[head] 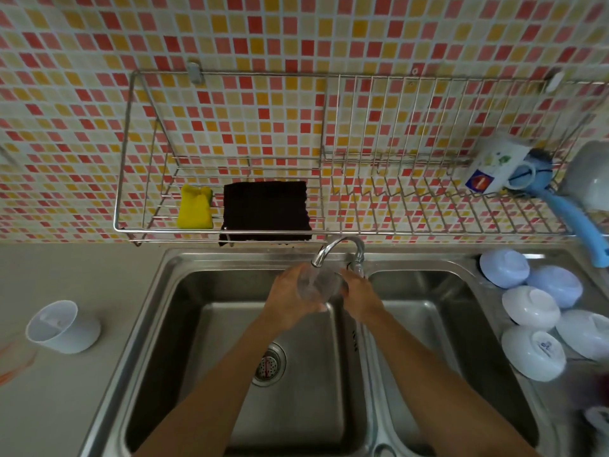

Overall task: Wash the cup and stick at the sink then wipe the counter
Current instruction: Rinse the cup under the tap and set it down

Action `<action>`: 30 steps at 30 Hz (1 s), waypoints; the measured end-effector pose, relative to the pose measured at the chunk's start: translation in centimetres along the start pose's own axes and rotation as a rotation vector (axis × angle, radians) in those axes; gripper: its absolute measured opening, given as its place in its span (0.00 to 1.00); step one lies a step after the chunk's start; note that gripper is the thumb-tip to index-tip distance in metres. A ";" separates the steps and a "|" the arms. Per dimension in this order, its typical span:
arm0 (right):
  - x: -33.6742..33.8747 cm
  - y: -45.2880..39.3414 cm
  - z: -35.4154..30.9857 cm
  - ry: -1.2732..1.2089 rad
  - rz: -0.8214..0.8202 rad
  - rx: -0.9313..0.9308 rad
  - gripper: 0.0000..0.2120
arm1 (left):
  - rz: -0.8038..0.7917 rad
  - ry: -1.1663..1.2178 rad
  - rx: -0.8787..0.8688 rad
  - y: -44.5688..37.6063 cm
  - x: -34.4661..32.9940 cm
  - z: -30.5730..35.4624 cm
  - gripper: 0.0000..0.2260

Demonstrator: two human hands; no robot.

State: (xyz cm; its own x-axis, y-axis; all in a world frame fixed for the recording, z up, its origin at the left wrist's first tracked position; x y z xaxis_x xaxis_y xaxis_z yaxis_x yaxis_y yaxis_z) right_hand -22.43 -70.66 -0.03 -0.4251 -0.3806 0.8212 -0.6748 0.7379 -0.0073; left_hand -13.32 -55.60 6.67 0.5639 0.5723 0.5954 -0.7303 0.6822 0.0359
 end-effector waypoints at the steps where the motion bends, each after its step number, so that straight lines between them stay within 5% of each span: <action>1: 0.1 -0.2 0.3 0.000 -0.005 -0.007 0.17 | -0.016 0.024 0.016 0.0 -0.3 -0.1 0.32; 25: -0.1 -1.2 2.0 -0.061 0.030 -0.089 0.15 | 0.062 0.123 0.085 -0.9 -0.9 -1.0 0.29; 30: -0.1 -1.1 2.1 -0.086 0.043 -0.098 0.14 | -0.058 0.065 0.028 -0.8 -1.7 -0.2 0.30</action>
State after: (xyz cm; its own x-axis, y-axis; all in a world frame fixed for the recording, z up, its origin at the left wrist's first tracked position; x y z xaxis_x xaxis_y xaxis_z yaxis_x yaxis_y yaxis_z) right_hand -22.89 -72.59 -1.26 -0.5056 -0.3904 0.7694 -0.5943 0.8040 0.0174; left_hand -13.56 -57.01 5.48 0.6285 0.5614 0.5383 -0.7059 0.7023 0.0918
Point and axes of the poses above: each hand's wrist, its own y-axis away from the middle knuckle, its own x-axis out of the back of the hand, z = x × y, the point moved 7 cm from there along -y, towards the middle knuckle, and after that the axes turned 10 degrees about z, right-handed, at the moved point
